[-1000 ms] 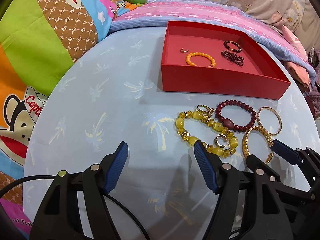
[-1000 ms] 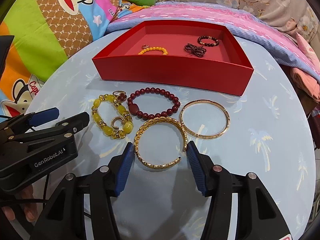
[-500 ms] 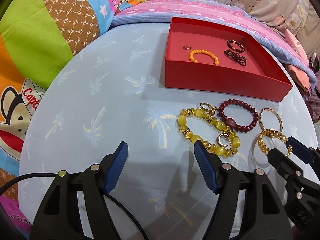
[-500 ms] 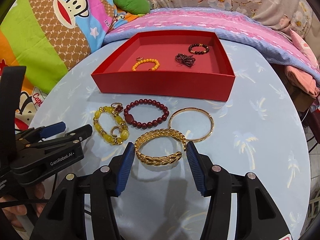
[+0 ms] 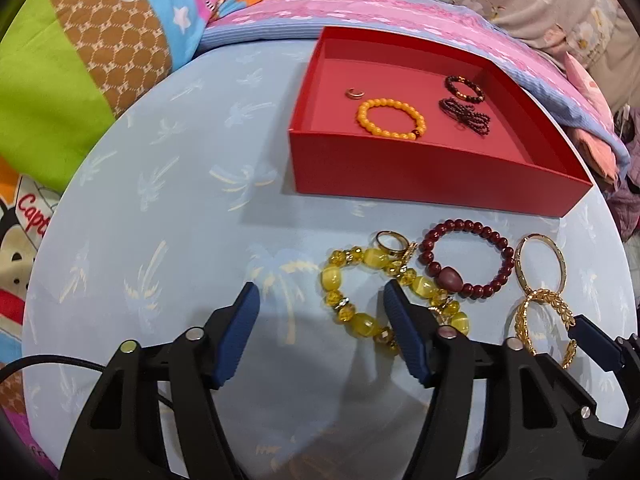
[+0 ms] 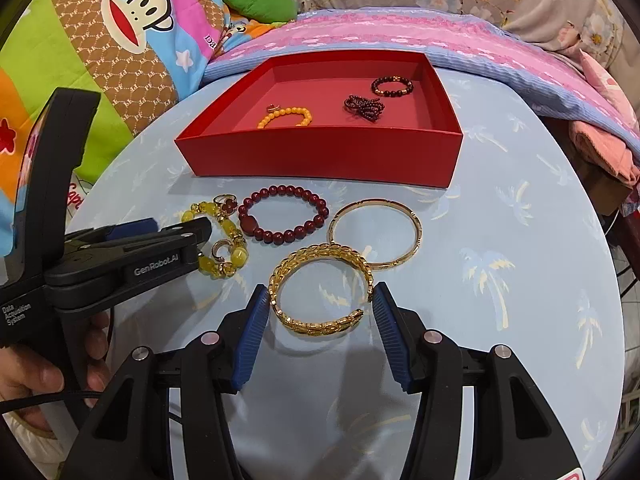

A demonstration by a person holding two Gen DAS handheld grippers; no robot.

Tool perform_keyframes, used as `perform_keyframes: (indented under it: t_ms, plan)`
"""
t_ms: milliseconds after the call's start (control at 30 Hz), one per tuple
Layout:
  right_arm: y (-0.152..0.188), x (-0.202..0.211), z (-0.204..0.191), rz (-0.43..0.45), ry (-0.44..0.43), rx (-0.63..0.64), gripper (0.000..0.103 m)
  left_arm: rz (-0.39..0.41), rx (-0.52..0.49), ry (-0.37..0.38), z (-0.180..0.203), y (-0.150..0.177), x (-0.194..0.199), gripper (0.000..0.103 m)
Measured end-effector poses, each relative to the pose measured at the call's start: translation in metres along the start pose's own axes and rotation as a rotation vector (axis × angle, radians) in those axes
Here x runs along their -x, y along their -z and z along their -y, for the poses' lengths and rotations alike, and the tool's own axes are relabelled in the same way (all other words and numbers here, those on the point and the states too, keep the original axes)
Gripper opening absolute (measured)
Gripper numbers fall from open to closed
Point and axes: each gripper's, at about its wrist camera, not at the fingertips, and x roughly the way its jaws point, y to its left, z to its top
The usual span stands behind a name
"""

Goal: Organize jewelry
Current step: 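Move the left tool to the yellow bracelet while the right tool approaches the braided bangle, then close the left tool on the yellow bracelet while the right tool grips the braided bangle, then carry the yellow bracelet in the left tool while the right tool carries the bangle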

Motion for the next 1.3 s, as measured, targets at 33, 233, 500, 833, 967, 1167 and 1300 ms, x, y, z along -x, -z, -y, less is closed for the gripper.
perform_keyframes:
  t_ms: [33,233,500,833,967,1167,1300]
  plan:
    - [0.000,0.000,0.000,-0.001,-0.001,-0.001,0.051,0.003,-0.006,0.005,0.001,0.000,0.000,0.053]
    - [0.000,0.002,0.001,0.006,-0.001,-0.004,0.051,0.002,-0.032,0.045,0.004,-0.002,0.003,0.009]
    - [-0.006,0.018,0.003,0.043,-0.002,-0.013,0.051,0.019,-0.033,0.093,0.000,0.000,0.022,0.009]
    - [-0.033,0.043,0.008,0.126,-0.004,-0.012,0.051,0.070,-0.054,0.156,0.006,-0.014,0.059,0.009]
    - [-0.055,0.046,0.015,0.166,0.004,-0.013,0.051,0.118,-0.089,0.175,0.015,-0.031,0.075,0.009]
    - [-0.092,0.042,0.023,0.216,0.020,-0.015,0.051,0.209,-0.113,0.194,0.025,-0.075,0.092,0.009]
    - [-0.115,0.031,0.029,0.228,0.025,-0.023,0.051,0.243,-0.101,0.199,0.027,-0.103,0.089,0.009]
